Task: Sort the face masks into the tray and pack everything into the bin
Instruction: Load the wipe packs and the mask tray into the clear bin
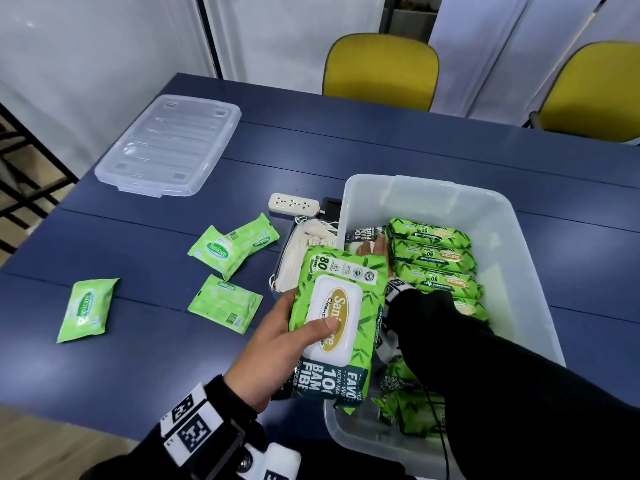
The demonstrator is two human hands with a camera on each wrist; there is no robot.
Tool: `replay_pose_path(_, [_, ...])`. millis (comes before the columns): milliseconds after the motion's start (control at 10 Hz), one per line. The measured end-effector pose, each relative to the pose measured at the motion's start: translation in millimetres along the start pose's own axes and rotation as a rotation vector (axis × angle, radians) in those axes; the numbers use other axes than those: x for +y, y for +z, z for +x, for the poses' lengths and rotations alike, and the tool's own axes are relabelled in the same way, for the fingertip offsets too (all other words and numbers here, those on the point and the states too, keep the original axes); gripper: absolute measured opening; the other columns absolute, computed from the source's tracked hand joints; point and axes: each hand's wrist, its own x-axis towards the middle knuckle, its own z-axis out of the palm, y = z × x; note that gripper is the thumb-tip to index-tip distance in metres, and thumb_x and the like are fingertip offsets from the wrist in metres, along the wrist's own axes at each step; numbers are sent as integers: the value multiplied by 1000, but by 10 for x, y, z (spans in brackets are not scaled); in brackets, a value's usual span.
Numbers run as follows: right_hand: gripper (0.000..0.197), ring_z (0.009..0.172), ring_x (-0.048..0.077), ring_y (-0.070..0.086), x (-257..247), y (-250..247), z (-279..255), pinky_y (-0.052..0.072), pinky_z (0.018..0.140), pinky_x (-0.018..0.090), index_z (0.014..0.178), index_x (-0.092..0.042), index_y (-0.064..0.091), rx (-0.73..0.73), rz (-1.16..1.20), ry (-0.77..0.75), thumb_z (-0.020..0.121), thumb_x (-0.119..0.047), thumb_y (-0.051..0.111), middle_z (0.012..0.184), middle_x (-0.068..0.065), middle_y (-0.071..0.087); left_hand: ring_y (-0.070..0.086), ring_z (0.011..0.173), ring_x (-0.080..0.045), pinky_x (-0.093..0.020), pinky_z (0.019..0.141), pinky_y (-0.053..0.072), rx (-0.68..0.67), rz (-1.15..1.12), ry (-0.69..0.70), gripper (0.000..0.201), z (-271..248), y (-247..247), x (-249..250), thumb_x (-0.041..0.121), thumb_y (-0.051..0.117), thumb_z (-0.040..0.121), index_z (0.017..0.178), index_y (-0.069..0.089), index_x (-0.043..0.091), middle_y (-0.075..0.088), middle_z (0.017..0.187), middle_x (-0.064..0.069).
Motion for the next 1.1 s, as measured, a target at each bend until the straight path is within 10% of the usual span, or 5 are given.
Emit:
replay_pose_path(100, [97,154,42,9,13,3,-39,2,121,62,157,-22,21,-108,-17,-190,85,-82,-2,169,13,9,72,110,-23,-33,93,58,-20,23,12,58,12,-10,-22,21,76,78,133,58,19,75,120,-2])
replay_pose_path(300, [70,123,61,51,-173,-404,-513,36,111,61,138,6,46,115,168,-10,80,-14,80,140,43,45,72,109,-23,-35,95,56,-51,34,-24,58,43,-49,-30,24,76,77,131,57,21,76,118,-1])
replay_pose_path(700, [67,157,34,-2,-246,-789,-544,11,125,55,162,-29,16,-143,9,-189,104,-37,48,169,16,-5,70,113,-17,-30,97,54,-146,183,-64,60,101,-92,34,29,76,80,135,52,19,74,122,3])
replay_pose_path(1000, [37,113,14,66,-212,-2363,-1422,51,89,32,131,-20,63,57,1270,-181,95,-28,67,130,2,67,73,107,-16,-45,103,53,42,181,79,53,380,89,282,28,85,82,127,59,22,76,115,6])
replay_pose_path(1100, [96,146,5,35,-137,-2596,-1854,36,115,28,151,-40,36,-71,905,-513,68,-50,85,160,-5,36,72,110,-18,-50,104,51,59,165,155,56,616,237,414,33,82,79,130,60,22,75,119,4])
